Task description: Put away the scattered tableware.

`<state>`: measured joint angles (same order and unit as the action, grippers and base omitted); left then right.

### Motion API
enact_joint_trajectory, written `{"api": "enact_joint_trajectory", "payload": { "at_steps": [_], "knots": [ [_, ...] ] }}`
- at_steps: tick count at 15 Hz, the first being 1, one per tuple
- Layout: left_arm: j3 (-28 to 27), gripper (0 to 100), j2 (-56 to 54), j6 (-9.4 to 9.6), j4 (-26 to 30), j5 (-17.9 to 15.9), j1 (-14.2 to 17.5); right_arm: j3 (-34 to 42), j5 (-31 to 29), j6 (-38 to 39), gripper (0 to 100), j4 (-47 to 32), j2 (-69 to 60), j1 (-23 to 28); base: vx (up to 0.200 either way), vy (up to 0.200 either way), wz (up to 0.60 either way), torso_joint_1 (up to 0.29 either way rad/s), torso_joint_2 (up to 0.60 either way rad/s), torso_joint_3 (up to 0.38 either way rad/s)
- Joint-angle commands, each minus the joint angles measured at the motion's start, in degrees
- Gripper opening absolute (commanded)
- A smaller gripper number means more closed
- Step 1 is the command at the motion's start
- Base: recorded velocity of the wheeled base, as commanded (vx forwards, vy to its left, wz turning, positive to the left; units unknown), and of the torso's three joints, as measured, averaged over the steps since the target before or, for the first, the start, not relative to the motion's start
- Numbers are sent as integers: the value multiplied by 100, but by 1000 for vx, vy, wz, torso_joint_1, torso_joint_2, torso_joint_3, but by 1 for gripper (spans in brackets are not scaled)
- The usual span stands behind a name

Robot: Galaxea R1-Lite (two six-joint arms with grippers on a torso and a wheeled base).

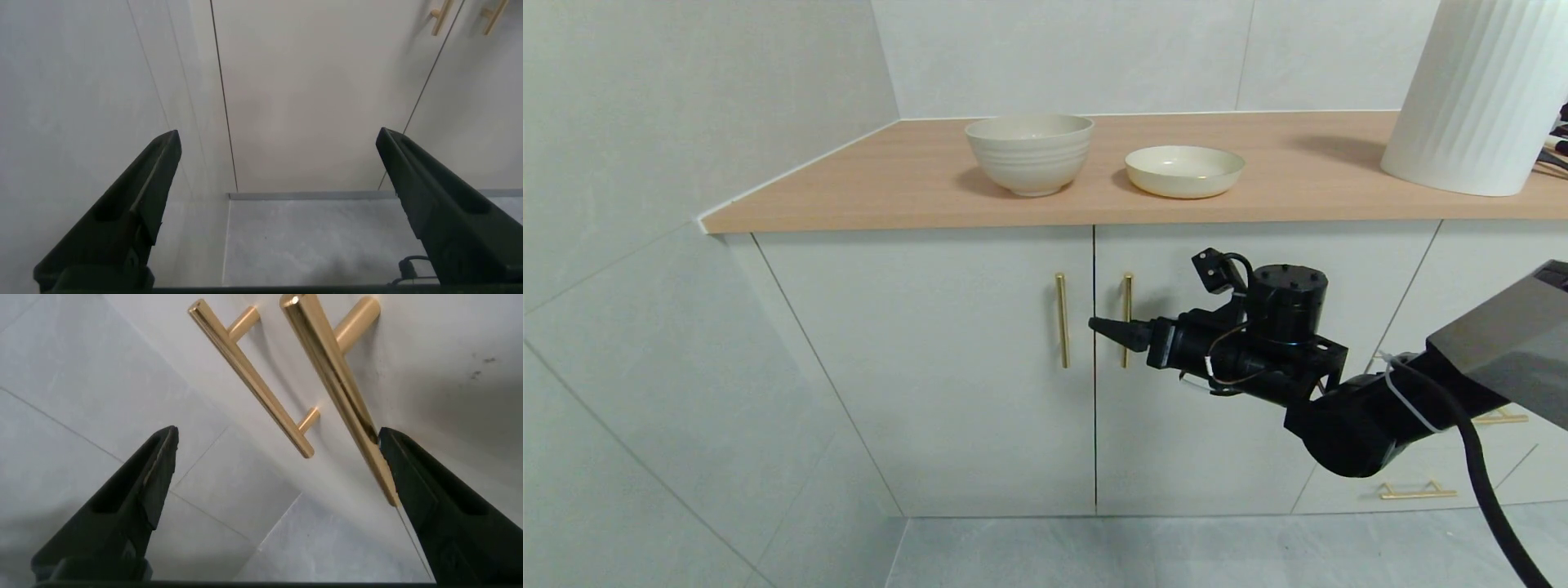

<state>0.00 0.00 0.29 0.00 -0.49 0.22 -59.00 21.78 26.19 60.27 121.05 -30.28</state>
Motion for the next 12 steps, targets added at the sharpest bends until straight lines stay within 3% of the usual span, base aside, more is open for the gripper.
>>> {"api": "enact_joint_trajectory", "payload": {
  "at_steps": [1, 12],
  "knots": [
    [0, 100, 0, -3, 0, 5, 4, -15, 1, 1, 100, 2, -12, -4, 0, 0, 0, 0, 0, 0],
    [0, 100, 0, -3, 0, -4, 4, -68, 1, 18, 100, 363, 217, -136, 0, 0, 0, 0, 0, 0]
  ]
}}
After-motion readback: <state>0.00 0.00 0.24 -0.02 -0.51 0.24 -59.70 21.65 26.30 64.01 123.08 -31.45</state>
